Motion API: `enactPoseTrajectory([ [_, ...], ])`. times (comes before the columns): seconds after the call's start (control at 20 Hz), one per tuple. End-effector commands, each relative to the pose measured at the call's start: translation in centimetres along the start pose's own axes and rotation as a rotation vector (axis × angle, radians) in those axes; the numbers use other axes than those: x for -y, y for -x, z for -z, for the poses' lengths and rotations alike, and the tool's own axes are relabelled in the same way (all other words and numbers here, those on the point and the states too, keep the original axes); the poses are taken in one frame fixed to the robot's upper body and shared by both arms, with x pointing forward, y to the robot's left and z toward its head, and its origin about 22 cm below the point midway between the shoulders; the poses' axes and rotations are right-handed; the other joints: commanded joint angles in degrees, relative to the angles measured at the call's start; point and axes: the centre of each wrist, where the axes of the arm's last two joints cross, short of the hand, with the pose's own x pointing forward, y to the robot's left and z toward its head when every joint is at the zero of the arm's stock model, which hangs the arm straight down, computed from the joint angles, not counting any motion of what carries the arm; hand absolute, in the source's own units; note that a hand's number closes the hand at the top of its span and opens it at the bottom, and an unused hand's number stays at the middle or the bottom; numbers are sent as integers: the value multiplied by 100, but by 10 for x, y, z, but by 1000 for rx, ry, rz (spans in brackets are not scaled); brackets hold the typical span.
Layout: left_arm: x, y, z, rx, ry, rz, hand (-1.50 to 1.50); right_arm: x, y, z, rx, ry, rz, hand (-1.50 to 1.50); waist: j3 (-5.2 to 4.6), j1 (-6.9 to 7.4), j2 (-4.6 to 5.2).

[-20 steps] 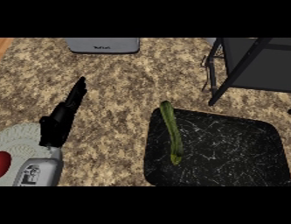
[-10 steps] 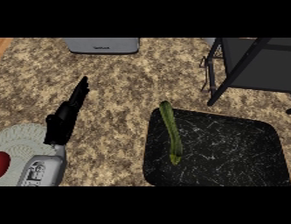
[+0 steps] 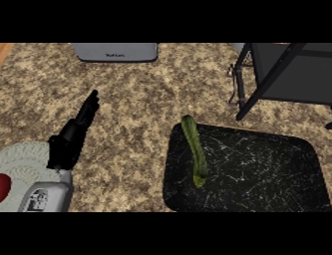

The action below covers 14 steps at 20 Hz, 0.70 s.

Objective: Pick the can from the tray and place it in the tiered shelf

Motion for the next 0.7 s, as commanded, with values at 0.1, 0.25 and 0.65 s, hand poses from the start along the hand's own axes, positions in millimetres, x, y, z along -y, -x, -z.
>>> enactPoseTrajectory([
  [0.1, -14, 3, 1, 8, -20, -1, 0, 16, 12, 12, -29, -27, 136, -150, 24, 1, 32],
  [0.25, -13, 0, 5, -2, -1, -14, 0, 7, -7, -13, -23, -85, 163, -150, 23, 2, 28],
  [0.65, -15, -12, 11, 9, -7, -19, 0, 72, -29, 26, -78, 44, 403, -150, 25, -31, 14],
])
